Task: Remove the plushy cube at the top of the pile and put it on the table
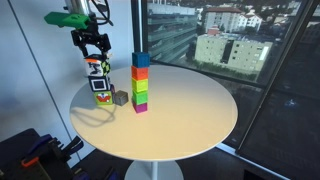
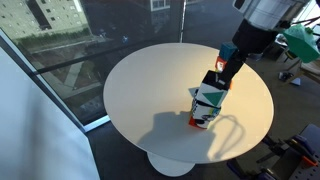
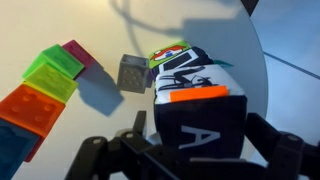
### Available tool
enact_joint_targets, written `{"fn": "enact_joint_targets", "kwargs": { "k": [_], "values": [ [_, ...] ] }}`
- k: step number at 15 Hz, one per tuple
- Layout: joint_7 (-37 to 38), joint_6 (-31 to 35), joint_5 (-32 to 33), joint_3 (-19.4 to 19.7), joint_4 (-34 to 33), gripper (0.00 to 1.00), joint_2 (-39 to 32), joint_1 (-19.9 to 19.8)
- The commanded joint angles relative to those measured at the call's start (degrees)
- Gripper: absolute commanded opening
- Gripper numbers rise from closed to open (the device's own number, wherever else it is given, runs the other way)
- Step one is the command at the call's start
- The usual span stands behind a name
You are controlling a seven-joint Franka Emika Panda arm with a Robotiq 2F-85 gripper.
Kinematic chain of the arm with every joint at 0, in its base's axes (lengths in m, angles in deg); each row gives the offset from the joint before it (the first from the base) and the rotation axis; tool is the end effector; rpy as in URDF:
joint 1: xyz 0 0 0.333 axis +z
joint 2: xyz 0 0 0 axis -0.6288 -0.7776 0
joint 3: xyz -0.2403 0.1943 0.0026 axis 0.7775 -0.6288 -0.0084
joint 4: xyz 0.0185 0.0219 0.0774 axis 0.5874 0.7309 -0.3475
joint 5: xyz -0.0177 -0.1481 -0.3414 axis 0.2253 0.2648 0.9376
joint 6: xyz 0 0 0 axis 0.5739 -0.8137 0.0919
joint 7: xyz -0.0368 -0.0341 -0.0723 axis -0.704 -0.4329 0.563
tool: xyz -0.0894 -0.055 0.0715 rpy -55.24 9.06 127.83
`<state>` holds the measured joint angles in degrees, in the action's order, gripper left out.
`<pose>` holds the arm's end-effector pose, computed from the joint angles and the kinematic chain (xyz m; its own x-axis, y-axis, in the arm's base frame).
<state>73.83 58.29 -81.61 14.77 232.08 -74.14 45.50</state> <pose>0.4301 0.0967 0.3856 0.9438 0.3039 0.1297 0.3141 -0.9470 -0.0673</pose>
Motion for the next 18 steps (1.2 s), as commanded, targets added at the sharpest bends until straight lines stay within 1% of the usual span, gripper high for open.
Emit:
{"fn": "enact_joint_targets", "kwargs": {
  "k": [1,2,3,5,8,9,11,12,13,15,16,17,18],
  "values": [
    [-1.3,0.6,0.9,0.8,0.3,1.00,-0.1,0.7],
    [-1.3,0.7,1.0,0.8,0.5,1.00,-0.1,0.6],
    [-1.0,1.0,1.0,0.7,0.7,0.84,-0.1,0.6],
    [-0.3,1.0,1.1,0.6,0.8,0.66,-0.1,0.5],
    [1.2,0.4,0.8,0.6,0.4,0.42,0.4,0.3],
    [1.8,0.1,0.5,0.7,0.2,0.36,0.7,0.2],
    [2.6,-0.9,0.1,1.0,-0.2,0.21,1.4,0.1],
    [3.4,-1.1,0.2,1.1,-0.4,0.16,1.7,0.0],
    [4.0,-1.9,0.0,1.3,-0.8,0.08,2.1,-0.1],
    [6.3,-3.3,0.6,1.6,-1.7,0.02,3.2,-0.8],
    [7.3,-4.0,0.8,1.7,-2.1,0.02,3.6,-1.2],
    [8.3,-5.0,1.0,2.0,-2.6,0.05,4.1,-1.6],
    [9.3,-5.8,1.3,2.2,-3.1,0.03,4.6,-2.1]
  ]
}}
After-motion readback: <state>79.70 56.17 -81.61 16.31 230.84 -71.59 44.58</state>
